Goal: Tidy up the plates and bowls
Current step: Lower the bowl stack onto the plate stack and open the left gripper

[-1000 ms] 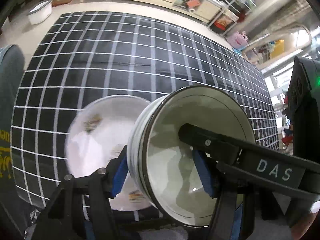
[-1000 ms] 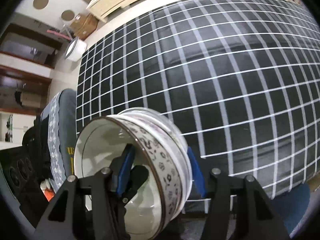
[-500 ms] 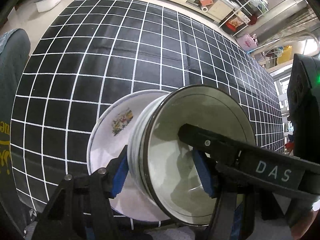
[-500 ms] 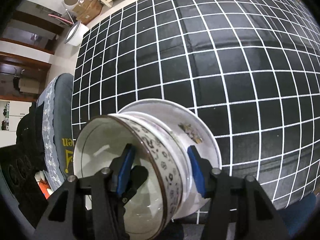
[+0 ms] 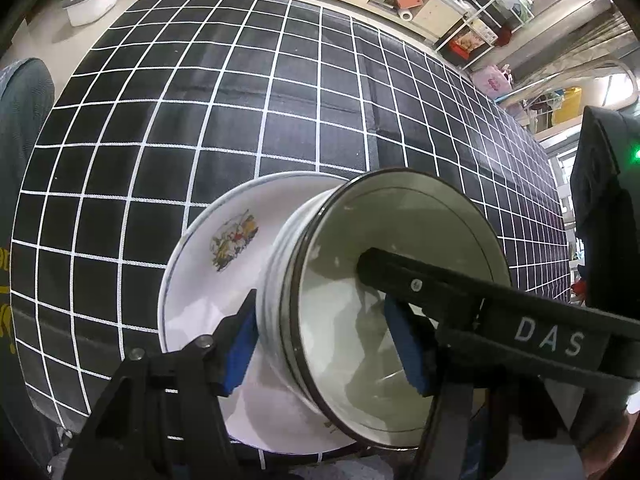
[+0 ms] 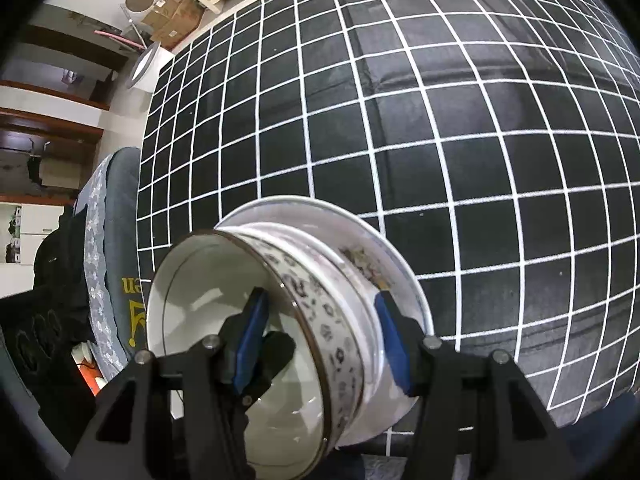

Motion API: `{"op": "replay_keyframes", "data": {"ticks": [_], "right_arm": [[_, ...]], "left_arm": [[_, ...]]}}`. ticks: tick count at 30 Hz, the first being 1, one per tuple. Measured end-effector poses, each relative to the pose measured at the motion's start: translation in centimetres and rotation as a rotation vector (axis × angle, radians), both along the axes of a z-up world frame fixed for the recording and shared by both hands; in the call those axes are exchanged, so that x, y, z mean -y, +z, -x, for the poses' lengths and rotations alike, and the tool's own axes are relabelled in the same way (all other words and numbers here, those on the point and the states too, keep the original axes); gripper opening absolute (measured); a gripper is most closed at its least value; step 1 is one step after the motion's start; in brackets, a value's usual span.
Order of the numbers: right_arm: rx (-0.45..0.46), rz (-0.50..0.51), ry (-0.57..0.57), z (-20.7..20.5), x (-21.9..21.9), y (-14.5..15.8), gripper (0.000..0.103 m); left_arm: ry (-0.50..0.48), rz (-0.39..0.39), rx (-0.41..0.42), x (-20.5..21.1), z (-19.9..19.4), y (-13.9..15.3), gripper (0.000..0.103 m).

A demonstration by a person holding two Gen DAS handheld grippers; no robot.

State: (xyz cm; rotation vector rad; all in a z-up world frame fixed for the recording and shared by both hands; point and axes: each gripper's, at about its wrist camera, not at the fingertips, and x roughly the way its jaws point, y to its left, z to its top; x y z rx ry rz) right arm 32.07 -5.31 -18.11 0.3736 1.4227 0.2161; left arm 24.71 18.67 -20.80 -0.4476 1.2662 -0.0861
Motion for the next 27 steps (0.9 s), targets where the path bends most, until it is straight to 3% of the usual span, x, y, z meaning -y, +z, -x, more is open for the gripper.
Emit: {"op": "replay_keyframes", "data": {"ticks": [3,6,13,22,27], "right_arm": [[0.034,0.009,0.048,0.0,-0.4,0.1,0.060],[0.037,-0.021,0.042,0.1,0.0,0.1,0.060],[0.165,0.044,0.065,0.2,0.2,2.2,0.060],[0.479,0.133,0.086,2.6,0.4,8.6,0.062],[0.680,0.234,0.006,6.7,1.6,11.8,0.063]], "left_arm": [[0.000,0.011,0.008,-0.3,0.3,-0.1,0.059],[-0.011,-0.033,0.036,-0.7,1.0,0.4,0.059],[-0.006,-0.095,0.102,-1.0,0.8,2.4,0.059],[0.014,-0.237,0.314,-0.9,3.4,8.1,0.059],[0.015,-0.267,0.471,0.4,6.6,12.1,0.060]]}}
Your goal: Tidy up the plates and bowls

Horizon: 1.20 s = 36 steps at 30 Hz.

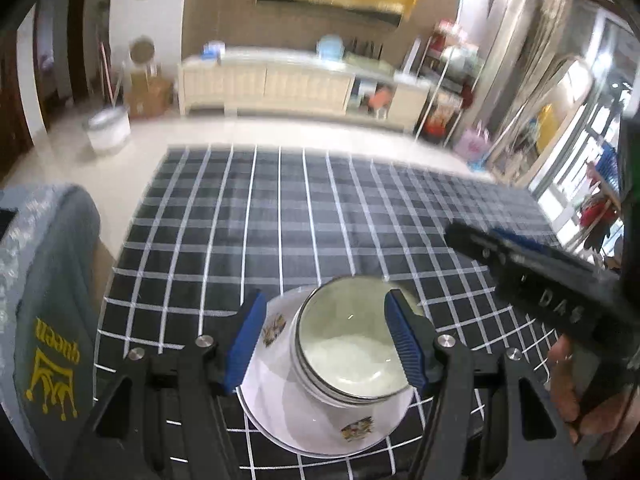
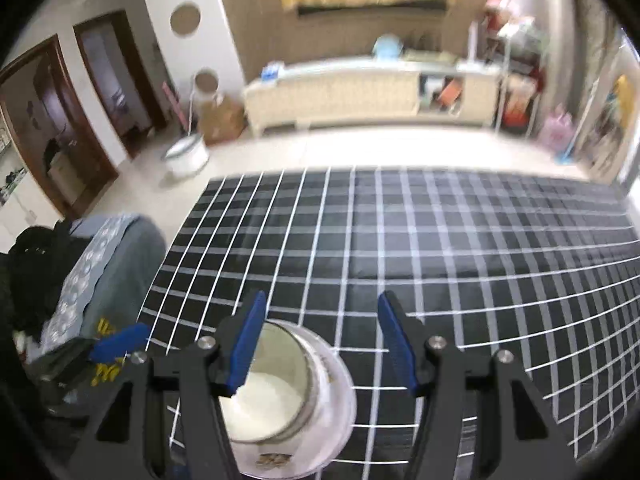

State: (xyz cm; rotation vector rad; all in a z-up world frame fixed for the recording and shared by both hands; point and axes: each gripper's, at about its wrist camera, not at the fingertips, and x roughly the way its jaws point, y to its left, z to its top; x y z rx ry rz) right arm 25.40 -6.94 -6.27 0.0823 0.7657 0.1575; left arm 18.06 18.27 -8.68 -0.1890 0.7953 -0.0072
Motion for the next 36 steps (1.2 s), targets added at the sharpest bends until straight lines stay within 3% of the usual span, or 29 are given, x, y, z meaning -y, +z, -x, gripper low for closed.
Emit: {"op": "replay_keyframes", "data": {"ticks": [4,11,15,17,20,21,22,27,31,36], "right_arm": [[0.085,0.019,-0.034,3.8,1.8,1.6,0.065],[0.236,0.090,-0.078,9.7,4.1,5.2,0.076],[0.344,0.124,-0.110,12.9,4.9,6.5,0.091],[0.392,0.167,-0.155,14.4,5.3,6.8,0.095],[0.460,0.203,-0.209,16.5,5.9,7.0,0.101],[0.472,0.208,-0.213,17.0,6.0,7.0,0.103],[0.479,0.213,-0.216,17.7,6.3,7.0,0.103],[0.453,0.213,-0.180,19.6,7.2,6.7,0.103],[0.410,0.149,-0.147,21.8,8.3,6.1,0.103],[0.395,0.106,-0.120,23.5,8.7,5.1,0.103]], "left_arm": [[0.003,-0.061,0.109,1.4,2.9,2.6,0.060],[0.014,-0.135,0.231,4.3,8.2,5.1,0.060],[0.021,-0.150,0.332,5.5,10.8,6.2,0.072],[-0.003,-0.155,0.372,6.4,12.2,6.6,0.072],[-0.008,-0.200,0.392,7.9,13.7,7.0,0.074],[-0.013,-0.208,0.395,8.4,14.2,7.0,0.080],[-0.022,-0.213,0.400,8.9,14.8,7.0,0.086],[-0.017,-0.232,0.404,10.2,16.3,6.6,0.088],[-0.005,-0.245,0.403,11.3,17.5,6.5,0.103],[0.018,-0.281,0.394,11.6,18.3,5.9,0.103]]}}
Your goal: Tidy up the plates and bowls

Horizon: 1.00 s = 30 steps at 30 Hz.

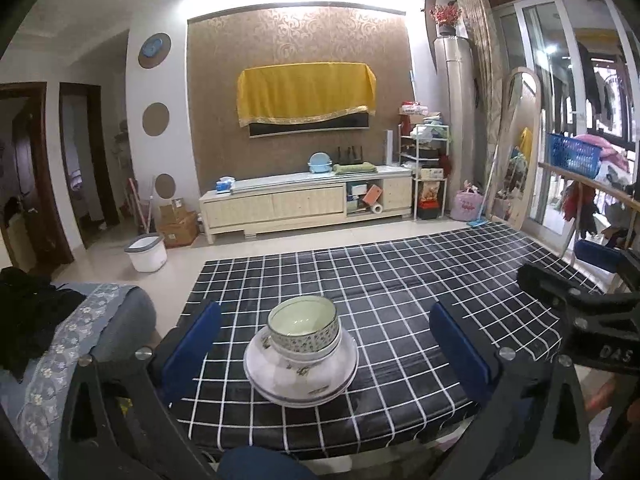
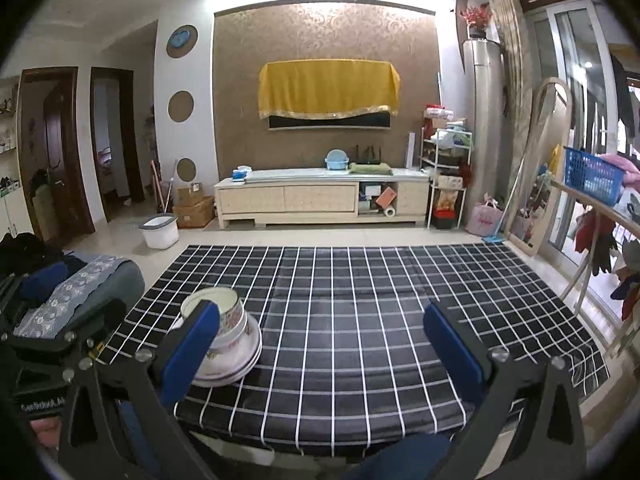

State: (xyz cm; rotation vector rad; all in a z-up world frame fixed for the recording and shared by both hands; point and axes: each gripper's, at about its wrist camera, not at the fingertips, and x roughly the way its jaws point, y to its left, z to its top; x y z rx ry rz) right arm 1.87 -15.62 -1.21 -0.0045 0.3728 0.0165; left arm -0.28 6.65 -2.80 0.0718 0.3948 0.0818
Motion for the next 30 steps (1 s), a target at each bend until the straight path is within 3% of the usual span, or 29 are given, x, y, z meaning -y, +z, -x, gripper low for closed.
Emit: {"op": "replay_keyframes", "data": {"ticks": [6,30], "right_arm": [[0.015,0.052,0.023,1.3,-1.2,-0.3,0.103],[0.009,0.089,0.002,1.9,-2.2,-0.8,0.103]], "left_arm": [[-0.003,0.016,0.003,0.5,1.4,0.0,0.103],[-0.016,0.070,-0.032,-0.2,2.0,-0.5,0.103]]}}
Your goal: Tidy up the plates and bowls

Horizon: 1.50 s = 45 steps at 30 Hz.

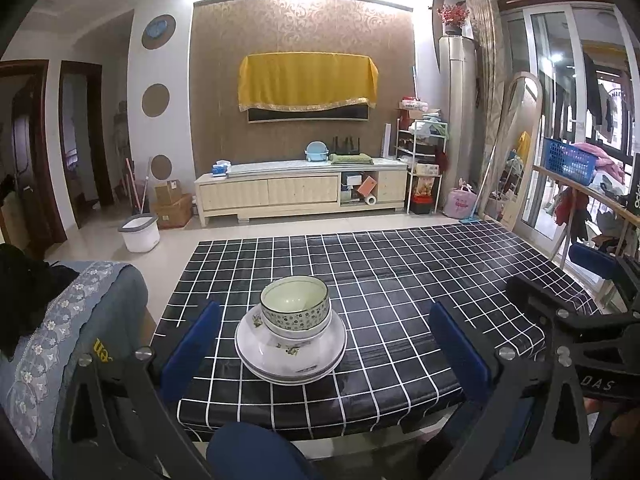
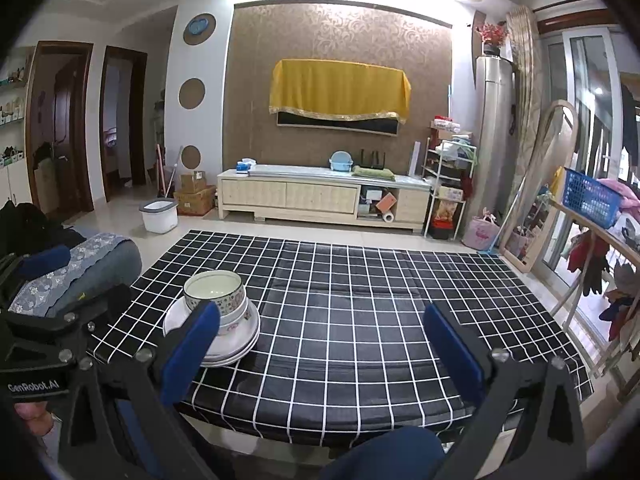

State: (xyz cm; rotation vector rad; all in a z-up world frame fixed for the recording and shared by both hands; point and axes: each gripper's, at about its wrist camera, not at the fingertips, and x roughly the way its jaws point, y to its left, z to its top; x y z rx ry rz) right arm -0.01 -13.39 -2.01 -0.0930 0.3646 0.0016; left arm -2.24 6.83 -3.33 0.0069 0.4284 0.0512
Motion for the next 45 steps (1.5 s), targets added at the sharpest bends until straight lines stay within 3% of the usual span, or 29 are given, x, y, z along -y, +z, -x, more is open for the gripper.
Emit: {"op": "replay_keyframes", "data": {"ticks": [45], "right_arm": [[-0.014,0.046,-0.037,0.0,-0.7,0.3,0.103]], "left_arm": [[-0.022,0.046,-0.039,-1.0,-0.6,-0.4,0.103]]}}
